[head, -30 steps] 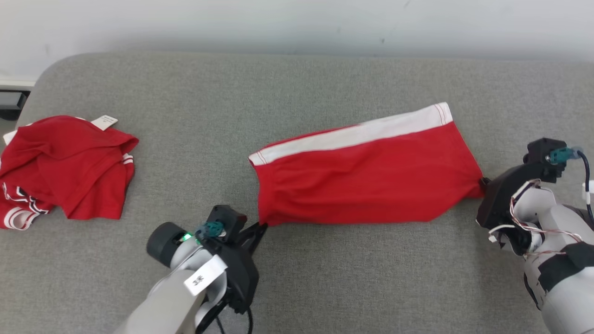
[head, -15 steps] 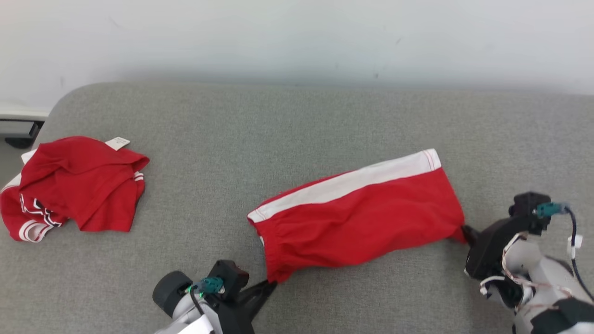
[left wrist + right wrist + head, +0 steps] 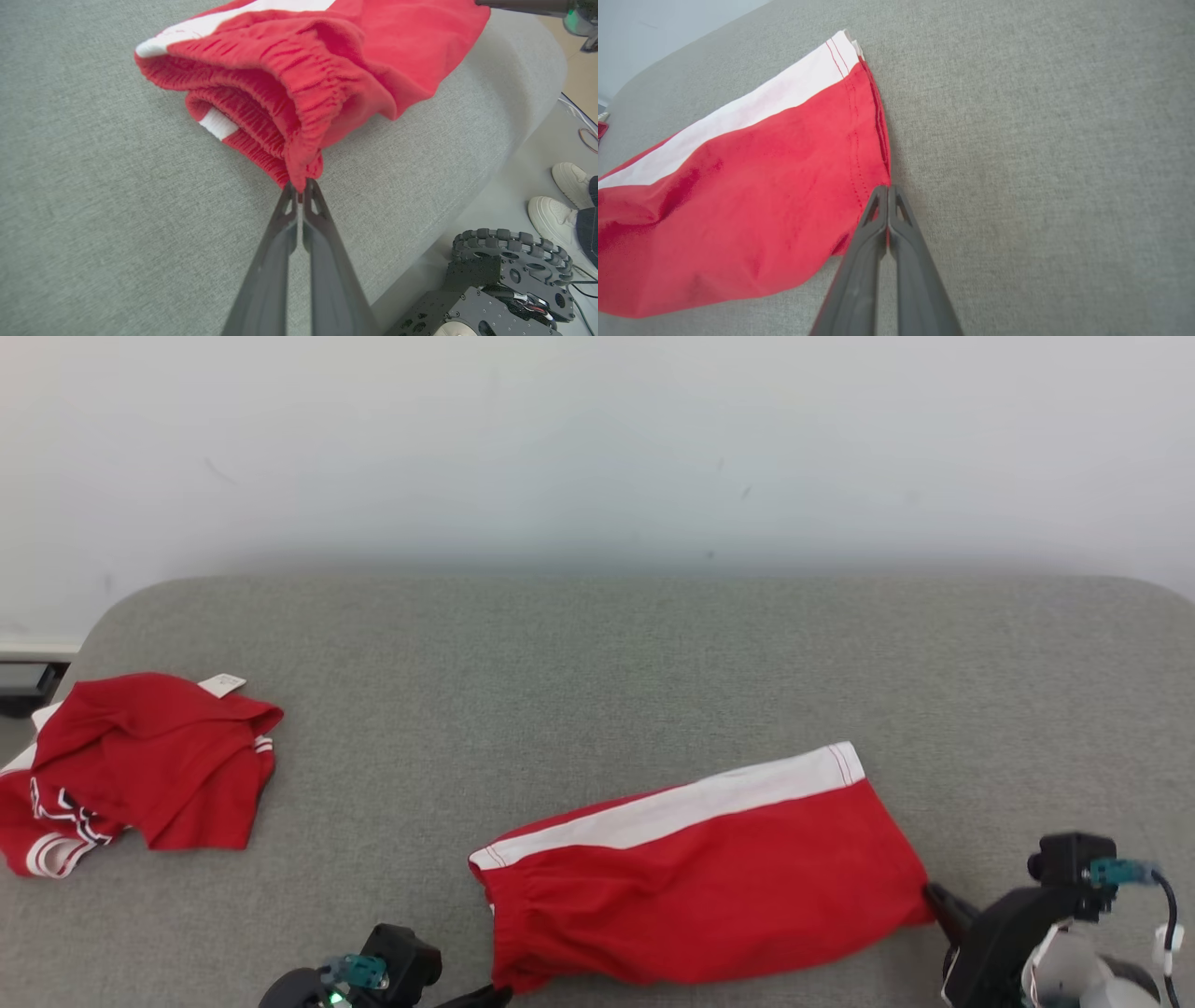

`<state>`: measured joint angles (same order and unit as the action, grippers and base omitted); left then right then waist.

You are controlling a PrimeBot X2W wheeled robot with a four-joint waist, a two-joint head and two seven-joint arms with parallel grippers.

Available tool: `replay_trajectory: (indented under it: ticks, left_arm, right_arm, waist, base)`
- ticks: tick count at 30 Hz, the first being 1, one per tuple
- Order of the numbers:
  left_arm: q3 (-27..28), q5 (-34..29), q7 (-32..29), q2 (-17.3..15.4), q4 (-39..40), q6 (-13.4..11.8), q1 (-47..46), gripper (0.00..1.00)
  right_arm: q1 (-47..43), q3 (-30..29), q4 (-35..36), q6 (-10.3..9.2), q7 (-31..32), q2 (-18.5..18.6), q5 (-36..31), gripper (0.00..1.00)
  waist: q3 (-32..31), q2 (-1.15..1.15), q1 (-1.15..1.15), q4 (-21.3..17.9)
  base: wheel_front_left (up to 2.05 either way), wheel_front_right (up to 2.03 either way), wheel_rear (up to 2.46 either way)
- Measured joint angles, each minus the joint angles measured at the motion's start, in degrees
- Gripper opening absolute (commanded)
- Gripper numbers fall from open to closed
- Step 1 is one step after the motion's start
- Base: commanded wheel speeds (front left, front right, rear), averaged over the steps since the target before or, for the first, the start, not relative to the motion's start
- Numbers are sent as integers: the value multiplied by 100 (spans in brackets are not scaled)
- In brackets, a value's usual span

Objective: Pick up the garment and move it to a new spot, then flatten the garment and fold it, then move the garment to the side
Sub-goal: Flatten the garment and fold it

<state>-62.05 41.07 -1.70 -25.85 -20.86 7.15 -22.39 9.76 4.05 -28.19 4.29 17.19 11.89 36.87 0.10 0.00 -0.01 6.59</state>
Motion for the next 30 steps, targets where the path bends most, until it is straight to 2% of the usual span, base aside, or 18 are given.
replay_trajectory:
  ticks: [7,15,16,17,18,26,28,30]
  left_arm:
    - [-116,330,-290,-186,338,0,131,0]
    - [-188,376,-756,-458,387,0,113,0]
    - [-197,375,-806,-466,374,0,104,41]
    - [-197,374,-845,-470,361,0,99,87]
    - [-198,368,-883,-478,356,0,97,100]
    - [-247,336,-1167,-466,319,-44,64,100]
    - [-214,343,-1172,-476,318,-149,67,100]
    - [-86,353,-1160,-479,321,-367,69,100]
  right_arm:
    - [-963,-79,1110,-200,240,0,105,0]
    - [-1310,-209,2033,-528,617,52,196,0]
    - [-1338,-208,2118,-560,671,59,196,38]
    - [-1364,-207,2210,-587,721,60,199,100]
    - [-1398,-207,2298,-615,783,62,225,100]
    - [-1632,-168,2705,-843,1170,234,142,100]
    - [-1645,-230,2802,-920,1194,292,25,100]
    - [-1627,-400,2942,-991,1079,318,-64,100]
  waist:
    - [-120,1,0,-161]
    - [-43,1,1,-269]
    - [-31,1,1,-269]
    - [-20,1,1,-268]
    - [-9,0,1,-265]
    - [-30,1,1,-166]
    - [-70,1,1,-138]
    - [-115,0,1,-107]
  base:
    - [0,0,0]
    - [0,0,0]
    - [0,0,0]
    - [0,0,0]
    - [0,0,0]
    - [0,0,0]
    - [0,0,0]
    - [0,0,0]
